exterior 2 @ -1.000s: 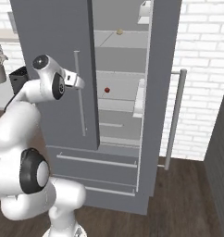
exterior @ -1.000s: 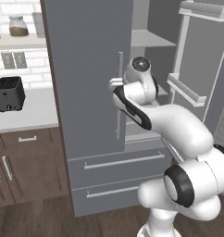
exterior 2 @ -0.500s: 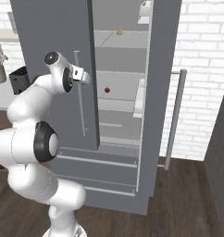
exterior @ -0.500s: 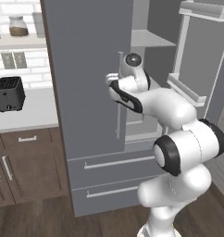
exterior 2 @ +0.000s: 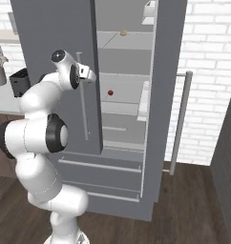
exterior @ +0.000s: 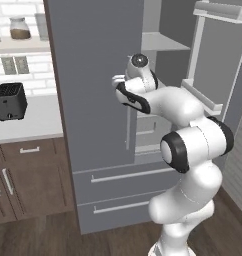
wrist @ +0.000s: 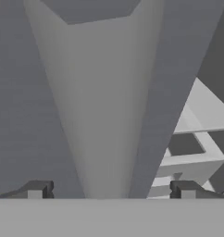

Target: Take the strawberry from the fridge and place it on top of the pancake, located on the dining counter.

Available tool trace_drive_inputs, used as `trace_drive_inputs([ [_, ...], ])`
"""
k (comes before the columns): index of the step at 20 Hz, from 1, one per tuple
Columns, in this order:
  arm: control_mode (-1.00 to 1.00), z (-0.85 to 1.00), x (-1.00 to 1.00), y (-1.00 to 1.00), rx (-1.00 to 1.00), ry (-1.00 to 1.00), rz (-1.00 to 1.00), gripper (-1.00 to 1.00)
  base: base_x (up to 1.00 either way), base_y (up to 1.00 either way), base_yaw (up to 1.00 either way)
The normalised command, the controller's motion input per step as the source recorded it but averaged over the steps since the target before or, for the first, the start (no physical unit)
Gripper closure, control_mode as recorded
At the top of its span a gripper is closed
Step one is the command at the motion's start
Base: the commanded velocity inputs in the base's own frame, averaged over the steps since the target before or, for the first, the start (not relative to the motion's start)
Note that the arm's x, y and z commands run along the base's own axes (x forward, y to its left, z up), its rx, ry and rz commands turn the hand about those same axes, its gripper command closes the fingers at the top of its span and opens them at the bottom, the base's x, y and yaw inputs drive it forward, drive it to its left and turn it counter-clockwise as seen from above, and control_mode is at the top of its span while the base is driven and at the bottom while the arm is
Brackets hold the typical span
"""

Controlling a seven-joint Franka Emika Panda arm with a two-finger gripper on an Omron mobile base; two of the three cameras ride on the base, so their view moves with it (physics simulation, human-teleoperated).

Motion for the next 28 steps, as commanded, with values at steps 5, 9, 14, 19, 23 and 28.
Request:
trace_drive_inputs([
  [5, -1.0, -0.08, 0.42, 0.0, 0.0, -0.07, 0.0, -1.0, 0.0, 0.0, 0.0],
  [9, -1.0, -0.03, 0.15, 0.0, 0.0, -0.09, 0.0, 1.0, 0.0, 0.0, 0.0],
  [14, -1.0, 0.0, 0.0, 0.0, 0.0, -0.01, 0.0, 1.0, 0.0, 0.0, 0.0],
  [19, -1.0, -0.04, -0.23, 0.01, 0.0, 0.0, 0.0, 1.0, 0.0, 0.0, 0.0],
  [23, -1.0, -0.05, -0.64, 0.16, 0.0, 0.0, 0.0, 1.0, 0.0, 0.0, 0.0],
  [28, -1.0, -0.05, -0.8, 0.45, -0.05, 0.02, 0.0, 1.0, 0.0, 0.0, 0.0],
])
